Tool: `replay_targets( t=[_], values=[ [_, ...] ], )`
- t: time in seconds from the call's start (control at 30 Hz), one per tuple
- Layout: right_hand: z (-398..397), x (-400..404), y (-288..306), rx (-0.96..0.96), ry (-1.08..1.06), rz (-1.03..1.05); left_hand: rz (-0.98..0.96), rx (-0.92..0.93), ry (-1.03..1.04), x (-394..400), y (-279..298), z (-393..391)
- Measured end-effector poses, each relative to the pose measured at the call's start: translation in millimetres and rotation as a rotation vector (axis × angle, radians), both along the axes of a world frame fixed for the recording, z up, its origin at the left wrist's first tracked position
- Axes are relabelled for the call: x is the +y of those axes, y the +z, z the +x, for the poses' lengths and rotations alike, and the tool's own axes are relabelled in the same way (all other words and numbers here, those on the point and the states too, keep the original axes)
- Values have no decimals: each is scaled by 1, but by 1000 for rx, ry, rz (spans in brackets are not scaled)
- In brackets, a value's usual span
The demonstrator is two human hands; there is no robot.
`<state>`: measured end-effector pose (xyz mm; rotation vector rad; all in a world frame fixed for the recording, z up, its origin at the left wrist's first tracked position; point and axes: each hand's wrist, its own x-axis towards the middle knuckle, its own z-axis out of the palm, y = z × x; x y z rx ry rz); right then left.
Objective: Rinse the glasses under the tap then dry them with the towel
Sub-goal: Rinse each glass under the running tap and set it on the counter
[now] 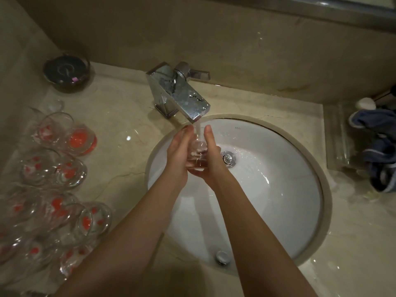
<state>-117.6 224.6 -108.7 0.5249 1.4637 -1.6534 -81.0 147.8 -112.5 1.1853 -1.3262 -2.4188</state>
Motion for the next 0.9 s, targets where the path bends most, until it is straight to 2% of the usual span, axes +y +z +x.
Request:
replay_targets(
  t=[0.07, 0.13, 0.2, 0.37, 0.47, 0.6, 0.8, 0.9],
  values=[
    [0, -5, -2, 18, -83, 40, 17, -19, -21, 0, 0, 1],
    [-2, -10, -1, -19, -111, -22, 32, -29, -15, -1, 2, 2],
    [-6, -13, -5, -75, -54, -100, 49, -14, -16, -3, 3, 2],
    [-4, -16, -4, -2, 9, -93, 6, 15, -31, -8, 6, 0],
    [-4, -19, -7, 68, 1, -45, 6, -6, -36, -7, 6, 0],
    [-5, -16, -8, 23, -66, -147, 21, 0, -51, -8, 3, 2],
    [-2, -24, 0, 30, -21, -80, 62, -8, -44, -8, 5, 2],
    [-2, -22, 3, -49, -133, -256, 127, 48, -55, -12, 8, 6]
  ],
)
